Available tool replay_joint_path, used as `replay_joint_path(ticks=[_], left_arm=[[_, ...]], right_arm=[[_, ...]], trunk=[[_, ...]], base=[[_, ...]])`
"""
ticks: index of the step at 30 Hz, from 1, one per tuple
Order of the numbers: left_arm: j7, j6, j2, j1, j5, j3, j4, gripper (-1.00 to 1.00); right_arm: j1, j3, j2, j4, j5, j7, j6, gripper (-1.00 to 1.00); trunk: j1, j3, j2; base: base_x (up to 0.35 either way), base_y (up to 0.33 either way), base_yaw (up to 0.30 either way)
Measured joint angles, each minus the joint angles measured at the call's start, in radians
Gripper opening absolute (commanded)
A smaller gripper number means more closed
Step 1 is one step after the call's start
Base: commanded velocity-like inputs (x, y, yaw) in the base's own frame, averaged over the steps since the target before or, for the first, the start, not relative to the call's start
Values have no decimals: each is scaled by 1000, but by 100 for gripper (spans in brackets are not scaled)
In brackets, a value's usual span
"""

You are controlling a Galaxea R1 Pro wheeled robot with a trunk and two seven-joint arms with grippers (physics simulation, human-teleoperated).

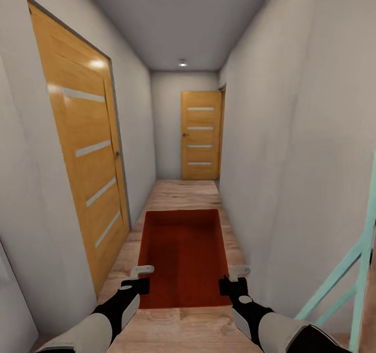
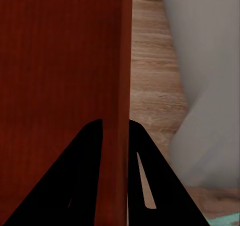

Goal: Move the two storage containers from the living room to the garage. In the garage, place one container on the floor and stack the other container on top of it (either order is fine).

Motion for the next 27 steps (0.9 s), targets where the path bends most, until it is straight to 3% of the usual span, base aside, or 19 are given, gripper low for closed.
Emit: replay_joint_path(ticks=[27], left_arm=[[0,0,0,0,0,0,0,-100]], right_arm=[[0,1,0,0,-1,0,1,-100]], trunk=[[0,0,0]], base=[[317,108,0]])
